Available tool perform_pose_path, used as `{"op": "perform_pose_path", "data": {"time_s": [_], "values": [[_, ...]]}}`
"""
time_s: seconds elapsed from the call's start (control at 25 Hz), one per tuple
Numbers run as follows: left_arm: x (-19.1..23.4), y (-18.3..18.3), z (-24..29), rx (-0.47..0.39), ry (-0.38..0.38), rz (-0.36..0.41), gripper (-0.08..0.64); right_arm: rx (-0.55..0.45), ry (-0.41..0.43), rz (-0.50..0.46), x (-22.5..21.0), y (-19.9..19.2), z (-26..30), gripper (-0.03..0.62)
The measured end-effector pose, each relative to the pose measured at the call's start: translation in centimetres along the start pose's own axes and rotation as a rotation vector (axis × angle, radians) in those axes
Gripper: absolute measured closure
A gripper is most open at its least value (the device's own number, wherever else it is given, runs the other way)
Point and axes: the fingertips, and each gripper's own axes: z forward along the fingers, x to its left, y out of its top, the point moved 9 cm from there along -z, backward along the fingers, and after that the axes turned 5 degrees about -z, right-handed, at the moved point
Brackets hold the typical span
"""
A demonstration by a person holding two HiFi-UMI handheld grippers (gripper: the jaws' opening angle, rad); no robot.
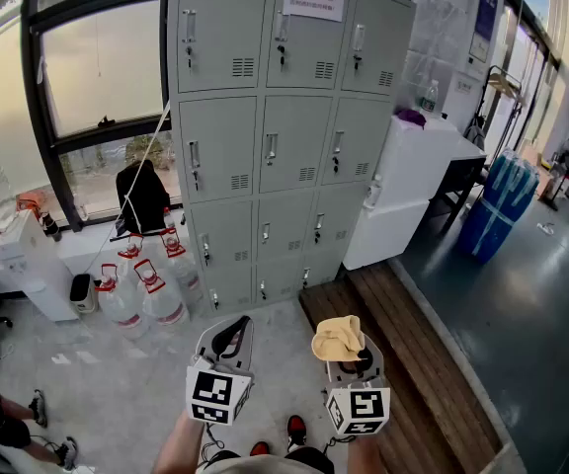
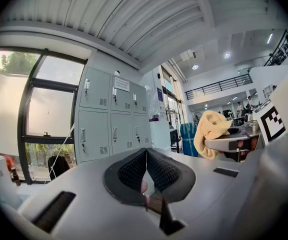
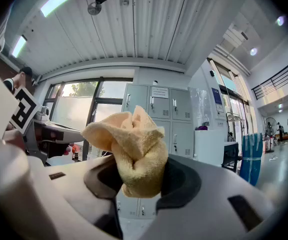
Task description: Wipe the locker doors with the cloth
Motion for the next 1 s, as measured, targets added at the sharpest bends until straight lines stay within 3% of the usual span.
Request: {"op": "perform_pose_path", "data": {"time_s": [0.56,1.0], "values": [[2.0,-0.9,1.0,0.014,-0.001,-0.020,0.537,0.020,0.009,0.024,1.0,-0.7,1.9,0.413],[4.2,-1.0,6.3,0.034,0.029,-0.016,0.537,0.024,0.029,0.033,-1.2,-1.5,7.3,0.413]]}}
